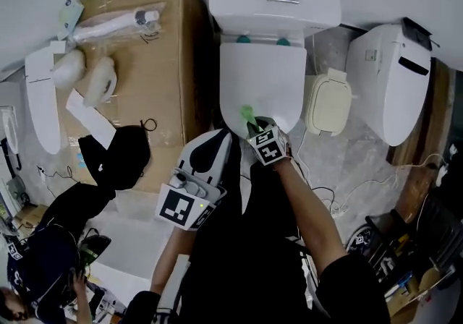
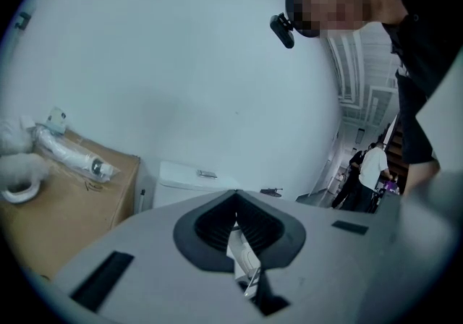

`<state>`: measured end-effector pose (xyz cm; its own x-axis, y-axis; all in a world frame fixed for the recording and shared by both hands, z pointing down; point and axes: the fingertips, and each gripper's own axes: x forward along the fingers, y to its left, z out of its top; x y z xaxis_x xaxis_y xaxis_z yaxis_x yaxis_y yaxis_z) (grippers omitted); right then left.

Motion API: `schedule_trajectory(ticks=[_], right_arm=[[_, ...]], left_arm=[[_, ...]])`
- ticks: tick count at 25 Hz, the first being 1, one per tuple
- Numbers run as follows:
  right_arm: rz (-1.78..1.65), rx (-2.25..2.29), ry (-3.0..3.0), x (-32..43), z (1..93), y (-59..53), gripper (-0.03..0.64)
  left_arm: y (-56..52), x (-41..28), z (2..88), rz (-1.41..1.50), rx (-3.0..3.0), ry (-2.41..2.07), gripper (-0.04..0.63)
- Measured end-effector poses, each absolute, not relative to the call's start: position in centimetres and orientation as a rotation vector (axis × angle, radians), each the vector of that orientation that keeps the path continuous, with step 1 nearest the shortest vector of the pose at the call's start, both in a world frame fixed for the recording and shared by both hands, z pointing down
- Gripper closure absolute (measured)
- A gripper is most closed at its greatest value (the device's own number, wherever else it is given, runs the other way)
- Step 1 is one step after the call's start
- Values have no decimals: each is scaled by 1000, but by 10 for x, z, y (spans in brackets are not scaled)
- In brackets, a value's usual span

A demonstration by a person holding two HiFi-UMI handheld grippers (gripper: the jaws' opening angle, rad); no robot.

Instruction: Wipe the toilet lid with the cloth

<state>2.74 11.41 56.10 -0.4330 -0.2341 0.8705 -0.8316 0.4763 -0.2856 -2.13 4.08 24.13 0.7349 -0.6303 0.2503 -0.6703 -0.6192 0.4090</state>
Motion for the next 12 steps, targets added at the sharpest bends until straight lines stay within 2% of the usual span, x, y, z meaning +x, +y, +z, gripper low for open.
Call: schedule_trajectory(ticks=[5, 12], right_arm=[[1012, 1136, -2017, 56, 456, 77, 566], [938, 1399, -2171, 99, 308, 40, 566]], left_arm=[[41, -17, 174, 94, 2494, -1041, 594], [28, -7, 74, 15, 2641, -1115, 594]])
